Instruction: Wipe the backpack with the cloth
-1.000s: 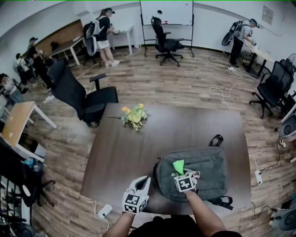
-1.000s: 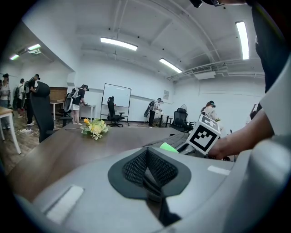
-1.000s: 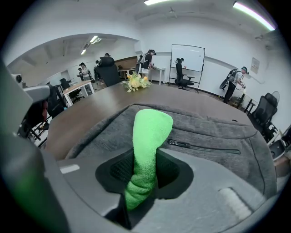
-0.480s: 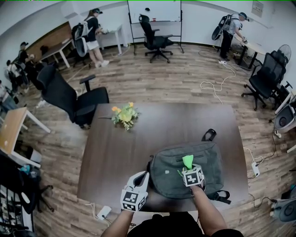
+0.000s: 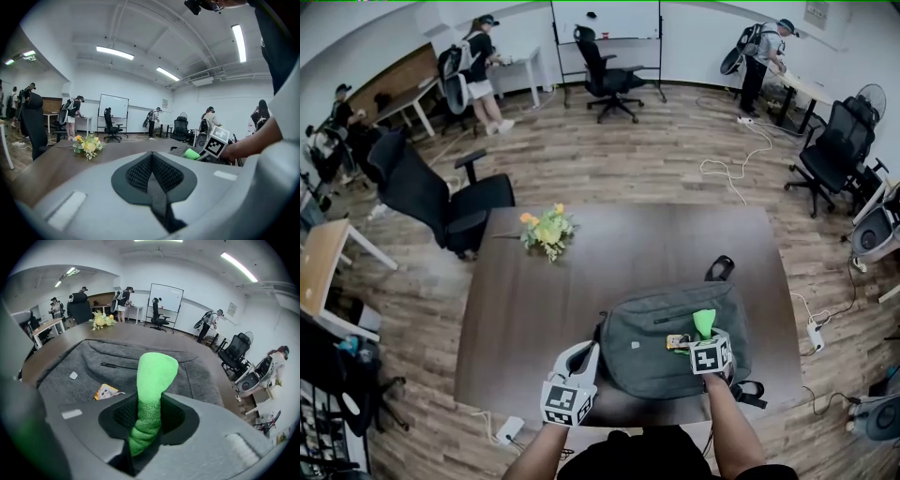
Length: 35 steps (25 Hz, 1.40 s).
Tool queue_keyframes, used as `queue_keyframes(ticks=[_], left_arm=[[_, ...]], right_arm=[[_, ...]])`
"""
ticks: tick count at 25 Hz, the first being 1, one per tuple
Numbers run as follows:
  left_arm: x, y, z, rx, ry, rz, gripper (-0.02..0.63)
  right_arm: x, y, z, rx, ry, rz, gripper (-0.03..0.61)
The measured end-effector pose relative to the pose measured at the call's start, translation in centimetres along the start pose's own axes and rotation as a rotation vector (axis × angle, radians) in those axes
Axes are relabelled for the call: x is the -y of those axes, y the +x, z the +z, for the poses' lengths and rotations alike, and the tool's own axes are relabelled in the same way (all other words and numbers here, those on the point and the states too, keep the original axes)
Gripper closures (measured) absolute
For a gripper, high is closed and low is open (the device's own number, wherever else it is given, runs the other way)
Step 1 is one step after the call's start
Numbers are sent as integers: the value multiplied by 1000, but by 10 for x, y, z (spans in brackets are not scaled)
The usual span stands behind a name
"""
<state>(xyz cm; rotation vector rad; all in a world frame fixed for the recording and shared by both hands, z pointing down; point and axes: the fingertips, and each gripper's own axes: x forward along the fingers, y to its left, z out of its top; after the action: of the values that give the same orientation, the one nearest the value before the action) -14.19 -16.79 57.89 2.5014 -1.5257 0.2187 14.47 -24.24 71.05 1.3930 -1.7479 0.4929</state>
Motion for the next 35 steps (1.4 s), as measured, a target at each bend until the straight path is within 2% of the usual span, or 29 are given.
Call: queue_keyframes(ticks=[10,17,21,26,30,35], left_arm=[[11,-1,-2,-3,9,-28,594],[23,-1,-7,-11,19,-72,594],[22,-2,-3,-3,33,-76,594],[23,-8,-2,5,30,-75,594],[20,-14,-7,1,24,-71,594],[15,-24,-18,-15,18,-63,594]], right_arm=[[60,-27,-11,0,31,-141,469],[69,-42,-13,29,30,-165,469],[39,-53,1,90,67,-88,469],[-20,-67,23,166,117,77,469],[-77,-73,32,182,106,211,469],[-153,-72,23,148,36,351,469]])
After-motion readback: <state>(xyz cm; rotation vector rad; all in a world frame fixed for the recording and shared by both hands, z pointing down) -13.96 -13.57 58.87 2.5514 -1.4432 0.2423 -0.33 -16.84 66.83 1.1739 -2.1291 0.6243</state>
